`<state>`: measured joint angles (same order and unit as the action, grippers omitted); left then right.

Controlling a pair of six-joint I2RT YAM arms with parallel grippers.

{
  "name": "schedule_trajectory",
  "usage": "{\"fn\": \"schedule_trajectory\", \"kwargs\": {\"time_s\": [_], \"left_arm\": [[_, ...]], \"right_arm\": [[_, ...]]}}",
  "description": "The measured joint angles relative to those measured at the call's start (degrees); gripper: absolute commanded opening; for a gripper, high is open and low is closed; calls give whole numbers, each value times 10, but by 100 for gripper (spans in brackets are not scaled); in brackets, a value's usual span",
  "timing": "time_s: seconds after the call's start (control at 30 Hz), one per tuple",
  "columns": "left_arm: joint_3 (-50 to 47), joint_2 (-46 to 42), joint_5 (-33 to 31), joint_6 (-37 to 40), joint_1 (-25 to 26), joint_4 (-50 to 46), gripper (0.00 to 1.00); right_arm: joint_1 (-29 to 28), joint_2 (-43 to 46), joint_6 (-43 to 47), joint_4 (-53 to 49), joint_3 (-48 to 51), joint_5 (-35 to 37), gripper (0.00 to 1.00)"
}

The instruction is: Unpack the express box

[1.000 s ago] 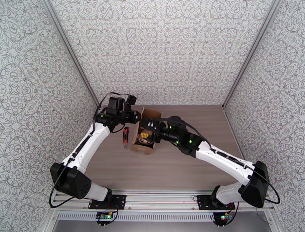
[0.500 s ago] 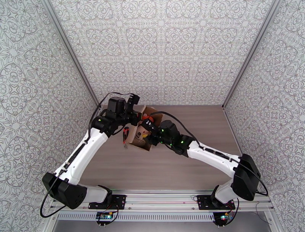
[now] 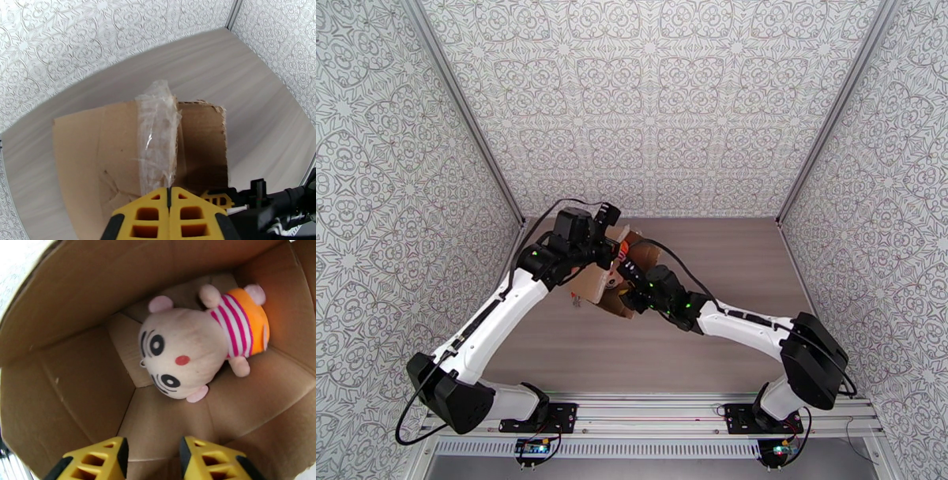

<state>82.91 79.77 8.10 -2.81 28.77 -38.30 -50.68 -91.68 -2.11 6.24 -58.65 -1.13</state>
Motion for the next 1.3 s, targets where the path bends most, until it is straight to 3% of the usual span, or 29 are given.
{"fn": "schedule_trajectory", "kwargs": {"time_s": [0.2,0.5,0.77,0.93,1.2,1.3], "left_arm": [[-3,14,-37,-5,37,1,0],[36,61,-96,-13,78,-38,0],[84,83,-132,-24,120,-70,0],[103,85,-138,-41,135,-66,0],[115,99,-130,-62,105,-67,0],[115,104,-104,-50,87,-73,26]], "right_arm": [[0,-42,-51,71,16,-8,43],[1,-123,-118,302,76,-19,50],[1,-169,-146,429,92,11,62],[1,-169,-146,443,114,39,61],[0,-136,-144,401,151,82,61],[0,-120,-144,395,160,91,63]]}}
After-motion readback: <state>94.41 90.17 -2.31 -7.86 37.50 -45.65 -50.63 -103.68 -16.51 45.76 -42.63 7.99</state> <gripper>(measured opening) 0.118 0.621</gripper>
